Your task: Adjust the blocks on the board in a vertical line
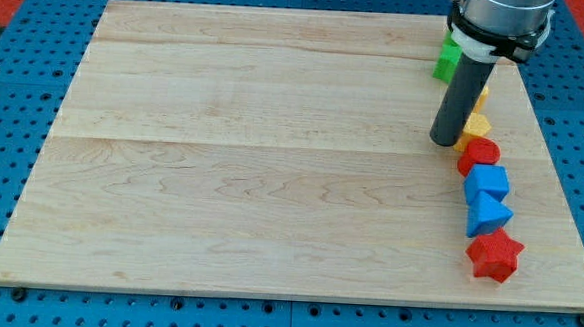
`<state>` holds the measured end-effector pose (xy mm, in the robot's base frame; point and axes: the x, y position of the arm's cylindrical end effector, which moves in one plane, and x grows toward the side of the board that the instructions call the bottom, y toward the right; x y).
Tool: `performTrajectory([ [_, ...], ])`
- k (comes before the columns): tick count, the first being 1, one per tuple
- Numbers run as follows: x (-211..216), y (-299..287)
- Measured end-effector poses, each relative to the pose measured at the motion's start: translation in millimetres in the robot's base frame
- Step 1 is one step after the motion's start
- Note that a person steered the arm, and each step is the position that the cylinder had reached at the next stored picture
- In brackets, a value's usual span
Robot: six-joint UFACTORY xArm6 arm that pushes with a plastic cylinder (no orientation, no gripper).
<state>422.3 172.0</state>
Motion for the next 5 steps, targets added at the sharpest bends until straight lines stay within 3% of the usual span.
performTrajectory([
  [2, 0.0, 18.0],
  [5, 4.4, -105.6],
])
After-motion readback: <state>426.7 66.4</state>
